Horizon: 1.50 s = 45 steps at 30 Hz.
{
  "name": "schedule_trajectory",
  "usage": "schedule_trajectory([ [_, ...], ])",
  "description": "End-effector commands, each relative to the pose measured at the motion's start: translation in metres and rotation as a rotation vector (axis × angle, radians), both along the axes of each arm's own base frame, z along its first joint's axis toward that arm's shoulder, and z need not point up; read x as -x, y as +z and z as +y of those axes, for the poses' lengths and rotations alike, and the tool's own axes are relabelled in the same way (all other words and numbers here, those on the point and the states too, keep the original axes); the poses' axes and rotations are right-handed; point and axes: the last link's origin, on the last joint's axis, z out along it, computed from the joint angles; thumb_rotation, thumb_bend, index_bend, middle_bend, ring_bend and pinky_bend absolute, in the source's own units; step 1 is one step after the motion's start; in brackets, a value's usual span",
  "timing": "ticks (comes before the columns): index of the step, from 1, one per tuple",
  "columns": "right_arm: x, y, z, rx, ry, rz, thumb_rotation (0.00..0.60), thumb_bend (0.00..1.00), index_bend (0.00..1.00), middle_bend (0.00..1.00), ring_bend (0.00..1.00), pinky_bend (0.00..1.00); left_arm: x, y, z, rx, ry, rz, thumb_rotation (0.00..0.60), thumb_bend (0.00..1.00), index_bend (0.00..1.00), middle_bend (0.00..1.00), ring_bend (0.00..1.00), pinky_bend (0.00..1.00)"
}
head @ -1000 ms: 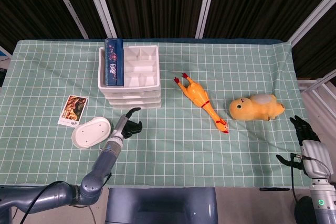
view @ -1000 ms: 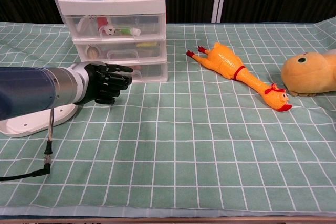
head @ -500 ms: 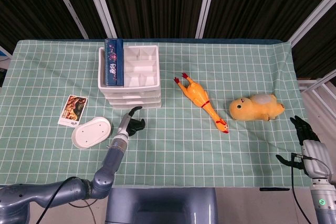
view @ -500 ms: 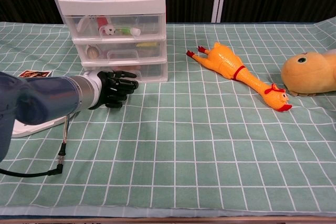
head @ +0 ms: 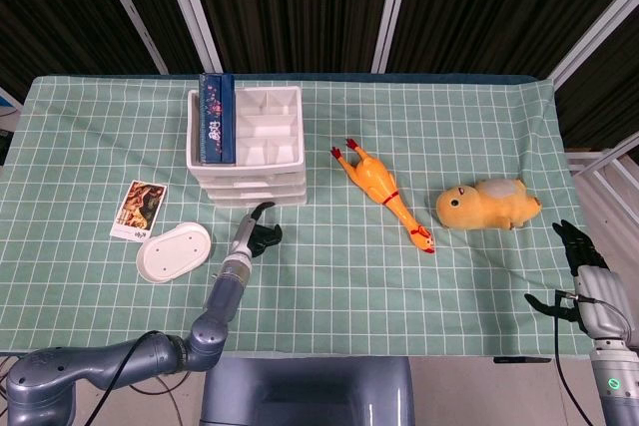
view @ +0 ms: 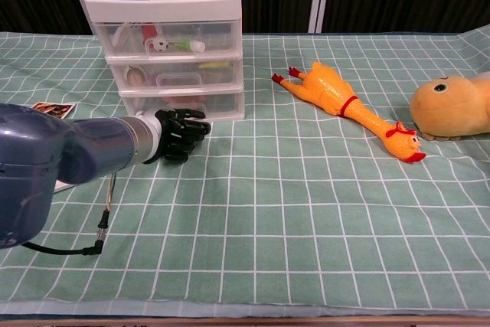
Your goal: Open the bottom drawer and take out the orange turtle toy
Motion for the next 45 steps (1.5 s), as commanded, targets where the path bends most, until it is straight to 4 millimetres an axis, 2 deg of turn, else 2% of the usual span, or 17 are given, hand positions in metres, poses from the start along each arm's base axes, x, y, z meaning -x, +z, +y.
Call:
schedule_trajectory([
  [1,0.0,0.0,0.0,0.0,-0.001,-0.001,0.6,0.05,0.0,0.0,0.0,0.18,-0.003,-0.002,0.001,0.001,-0.003,-0.012,0.6,0.59,0.13,0.98,0.99,1.0],
  [9,0.0,0.0,0.0,-0.001,-0.002,-0.006,0.6,0.05,0.0,0.0,0.0,0.18,-0.006,-0.007,0.004,-0.01,0.009,-0.058,0.6,0.59,0.13,0.98,0.99,1.0],
  [25,0.0,0.001,0.0,-0.001,-0.008,-0.009,0.6,0.05,0.0,0.0,0.0,0.18,-0.007,-0.01,0.001,0.008,-0.019,-0.057,0.6,0.59,0.23,0.98,1.0,1.0],
  [38,0.0,0.001,0.001,0.002,-0.012,-0.009,0.6,0.05,0.0,0.0,0.0,0.18,-0.008,-0.011,-0.024,0.07,-0.04,-0.081,0.6,0.6,0.23,0.98,1.0,1.0],
  [45,0.0,0.001,0.001,0.002,-0.013,-0.01,0.6,0.05,0.0,0.0,0.0,0.18,-0.008,-0.005,-0.031,0.064,-0.079,-0.069,0.6,0.6,0.17,0.98,1.0,1.0],
])
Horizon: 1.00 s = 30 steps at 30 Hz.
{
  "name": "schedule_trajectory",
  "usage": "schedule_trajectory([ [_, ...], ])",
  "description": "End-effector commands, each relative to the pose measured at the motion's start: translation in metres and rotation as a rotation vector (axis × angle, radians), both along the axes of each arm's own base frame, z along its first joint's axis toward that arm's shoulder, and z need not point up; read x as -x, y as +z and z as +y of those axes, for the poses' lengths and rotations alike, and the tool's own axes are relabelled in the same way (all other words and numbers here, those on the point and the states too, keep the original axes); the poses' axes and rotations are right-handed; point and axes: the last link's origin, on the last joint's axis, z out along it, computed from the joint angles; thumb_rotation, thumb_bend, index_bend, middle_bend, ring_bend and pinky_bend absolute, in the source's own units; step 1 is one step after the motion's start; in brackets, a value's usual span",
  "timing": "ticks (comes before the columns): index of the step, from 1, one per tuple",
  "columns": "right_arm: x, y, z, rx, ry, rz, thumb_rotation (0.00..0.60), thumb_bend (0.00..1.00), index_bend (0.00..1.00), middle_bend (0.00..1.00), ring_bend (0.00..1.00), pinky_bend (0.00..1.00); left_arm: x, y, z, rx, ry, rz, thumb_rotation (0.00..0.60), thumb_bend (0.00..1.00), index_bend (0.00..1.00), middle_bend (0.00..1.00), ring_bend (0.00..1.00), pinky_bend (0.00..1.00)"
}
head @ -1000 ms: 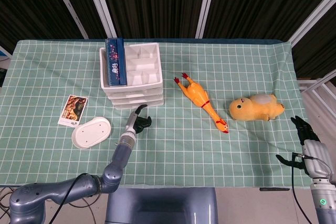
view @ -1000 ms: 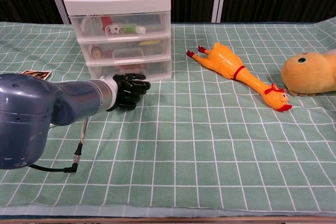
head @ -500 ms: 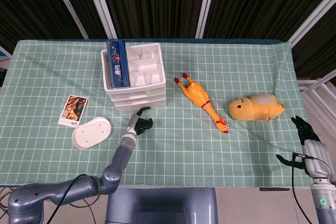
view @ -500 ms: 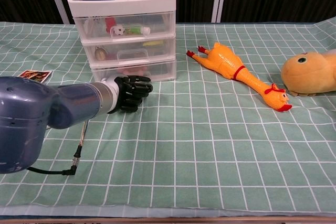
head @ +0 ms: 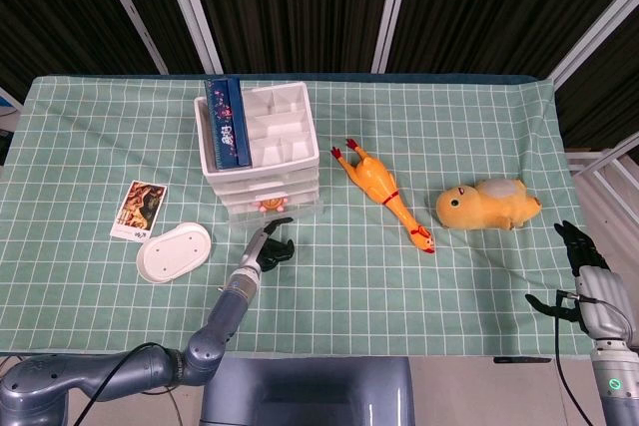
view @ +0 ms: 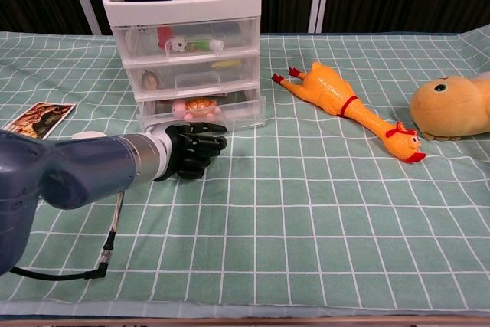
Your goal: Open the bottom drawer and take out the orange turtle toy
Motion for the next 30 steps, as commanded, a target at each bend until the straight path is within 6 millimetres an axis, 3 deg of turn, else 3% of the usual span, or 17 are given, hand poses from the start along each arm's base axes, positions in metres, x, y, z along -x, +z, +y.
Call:
schedule_trajectory([
  [1,0.0,0.0,0.0,0.0,0.0,0.0,0.6,0.05,0.0,0.0,0.0,0.18,0.002,0.003,-0.003,-0.005,-0.012,0.008,0.6,0.6,0.16,0.98,1.0,1.0],
  [10,0.0,0.0,0.0,0.0,-0.003,0.001,0.6,0.05,0.0,0.0,0.0,0.18,0.009,0.007,-0.013,0.036,-0.107,0.081,0.6,0.53,0.08,0.98,1.0,1.0],
  [22,0.0,0.0,0.0,0.0,-0.002,0.001,0.6,0.05,0.0,0.0,0.0,0.18,0.007,0.018,-0.025,0.078,-0.229,0.138,0.6,0.52,0.08,0.98,1.0,1.0],
  [30,0.0,-0.001,0.0,-0.001,-0.002,0.002,0.6,0.05,0.0,0.0,0.0,0.18,0.0,0.034,-0.025,-0.021,-0.403,0.259,0.6,0.52,0.11,0.98,1.0,1.0],
])
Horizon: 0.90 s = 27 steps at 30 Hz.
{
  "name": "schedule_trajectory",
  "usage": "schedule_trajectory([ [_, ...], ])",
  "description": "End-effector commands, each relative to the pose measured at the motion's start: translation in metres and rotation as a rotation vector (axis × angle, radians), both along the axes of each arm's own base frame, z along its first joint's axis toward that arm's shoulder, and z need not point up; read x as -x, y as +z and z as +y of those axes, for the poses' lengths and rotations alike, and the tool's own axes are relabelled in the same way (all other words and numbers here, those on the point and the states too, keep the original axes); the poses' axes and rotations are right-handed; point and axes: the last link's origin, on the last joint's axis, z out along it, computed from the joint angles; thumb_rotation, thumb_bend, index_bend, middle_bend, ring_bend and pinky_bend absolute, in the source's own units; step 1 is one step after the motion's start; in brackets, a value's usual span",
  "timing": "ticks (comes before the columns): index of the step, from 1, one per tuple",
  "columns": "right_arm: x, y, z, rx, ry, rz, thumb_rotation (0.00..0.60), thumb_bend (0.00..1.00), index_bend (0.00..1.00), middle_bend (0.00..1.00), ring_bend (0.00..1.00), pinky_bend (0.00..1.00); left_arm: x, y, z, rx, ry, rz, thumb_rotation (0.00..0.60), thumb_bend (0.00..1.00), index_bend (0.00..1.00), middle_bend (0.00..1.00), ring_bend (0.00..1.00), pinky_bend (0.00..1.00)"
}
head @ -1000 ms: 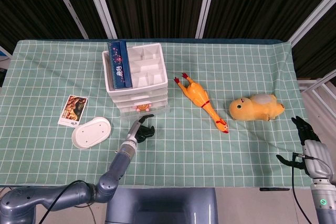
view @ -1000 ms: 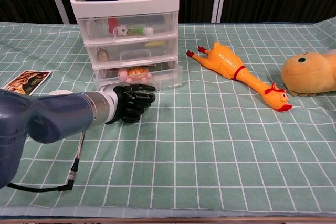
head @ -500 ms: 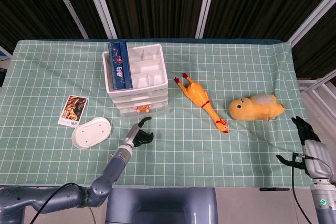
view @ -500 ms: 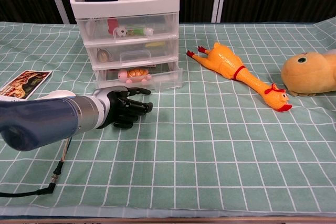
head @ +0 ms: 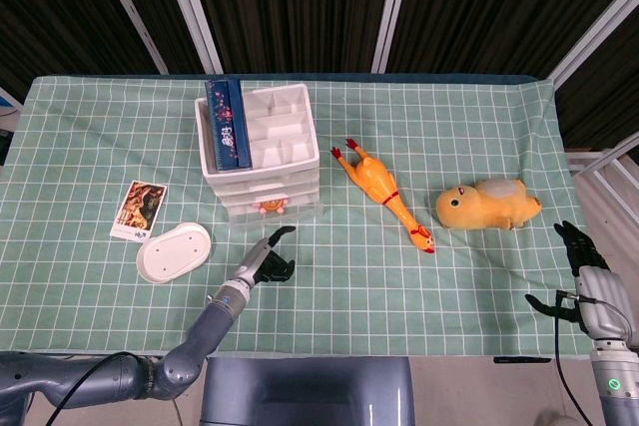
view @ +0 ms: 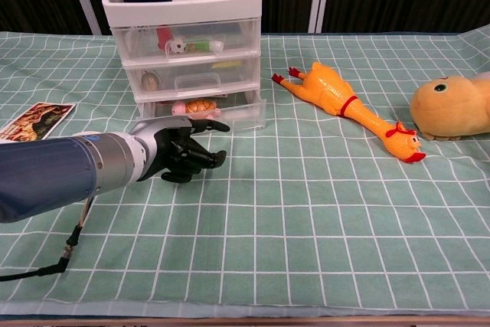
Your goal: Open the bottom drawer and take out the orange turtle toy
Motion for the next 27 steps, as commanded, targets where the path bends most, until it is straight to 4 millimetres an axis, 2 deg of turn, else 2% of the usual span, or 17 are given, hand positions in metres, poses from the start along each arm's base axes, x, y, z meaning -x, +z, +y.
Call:
schedule_trajectory([
  [1,0.0,0.0,0.0,-0.001,-0.002,-0.001,0.6,0.05,0.0,0.0,0.0,0.18,-0.002,0.009,0.001,-0.064,-0.097,0.072,0.6,0.52,0.11,0.98,1.0,1.0],
  [6,0.0,0.0,0.0,-0.002,-0.003,-0.003,0.6,0.05,0.0,0.0,0.0,0.18,0.0,0.017,0.007,-0.135,-0.152,0.139,0.6,0.52,0.12,0.99,1.0,1.0],
  [11,0.0,0.0,0.0,-0.005,-0.007,-0.007,0.6,0.05,0.0,0.0,0.0,0.18,0.006,0.023,0.012,-0.19,-0.122,0.175,0.6,0.52,0.12,0.99,1.0,1.0],
  [21,0.0,-0.001,0.0,-0.008,-0.01,-0.01,0.6,0.05,0.0,0.0,0.0,0.18,0.022,0.028,0.014,-0.168,-0.051,0.257,0.6,0.52,0.12,0.99,1.0,1.0],
  [27,0.0,0.0,0.0,-0.008,-0.013,-0.011,0.6,0.05,0.0,0.0,0.0,0.18,0.033,0.031,0.013,-0.147,-0.013,0.302,0.6,0.52,0.18,1.0,1.0,1.0],
])
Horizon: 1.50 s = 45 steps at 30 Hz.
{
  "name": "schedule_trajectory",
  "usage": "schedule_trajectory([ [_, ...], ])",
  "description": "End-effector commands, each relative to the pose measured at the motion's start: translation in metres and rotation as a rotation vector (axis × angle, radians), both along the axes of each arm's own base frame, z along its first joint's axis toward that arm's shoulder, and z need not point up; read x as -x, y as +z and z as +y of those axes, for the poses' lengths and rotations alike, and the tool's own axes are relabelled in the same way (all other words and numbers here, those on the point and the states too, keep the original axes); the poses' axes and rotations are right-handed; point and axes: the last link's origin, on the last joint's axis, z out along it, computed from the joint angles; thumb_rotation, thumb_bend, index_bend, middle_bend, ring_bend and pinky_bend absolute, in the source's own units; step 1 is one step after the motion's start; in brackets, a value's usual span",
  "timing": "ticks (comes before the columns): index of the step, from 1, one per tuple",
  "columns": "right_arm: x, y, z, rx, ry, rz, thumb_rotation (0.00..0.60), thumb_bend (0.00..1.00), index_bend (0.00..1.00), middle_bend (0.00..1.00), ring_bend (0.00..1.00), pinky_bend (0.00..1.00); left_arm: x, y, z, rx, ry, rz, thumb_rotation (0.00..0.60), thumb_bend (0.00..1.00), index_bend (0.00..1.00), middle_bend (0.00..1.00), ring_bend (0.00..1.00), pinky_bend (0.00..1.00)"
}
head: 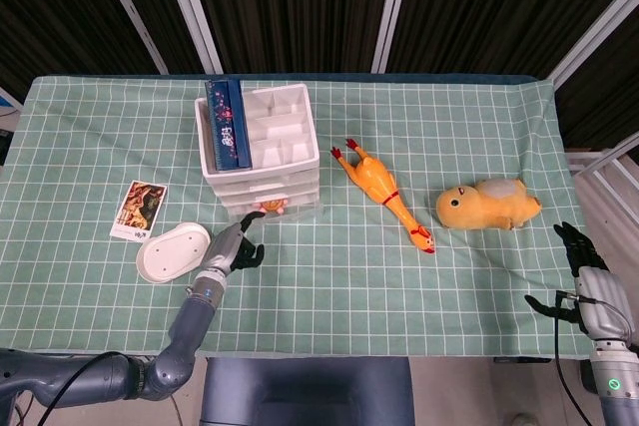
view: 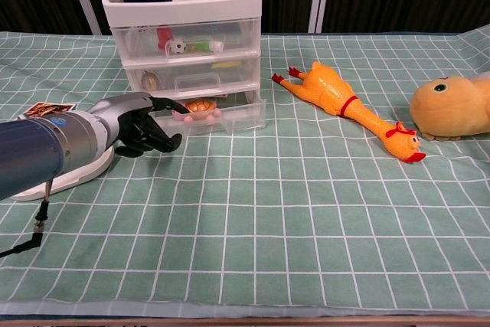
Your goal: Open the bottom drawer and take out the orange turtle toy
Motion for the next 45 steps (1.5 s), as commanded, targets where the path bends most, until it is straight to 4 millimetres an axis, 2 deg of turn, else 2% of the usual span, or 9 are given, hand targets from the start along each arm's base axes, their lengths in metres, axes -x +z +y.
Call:
schedule_trajectory([
  [1,0.0,0.0,0.0,0.0,0.0,0.0,0.6,0.05,0.0,0.0,0.0,0.18,0.006,0.003,-0.001,0.007,0.021,0.024,0.6,0.52,0.19,1.0,1.0,1.0],
  [12,0.0,0.0,0.0,0.0,-0.003,-0.003,0.6,0.05,0.0,0.0,0.0,0.18,0.02,0.014,-0.005,0.016,0.049,0.081,0.6,0.53,0.33,1.0,1.0,1.0],
  [45,-0.001,0.0,0.0,-0.001,-0.008,-0.007,0.6,0.05,0.0,0.0,0.0,0.18,0.028,0.035,-0.047,0.137,0.001,0.092,0.6,0.51,0.33,1.0,1.0,1.0],
])
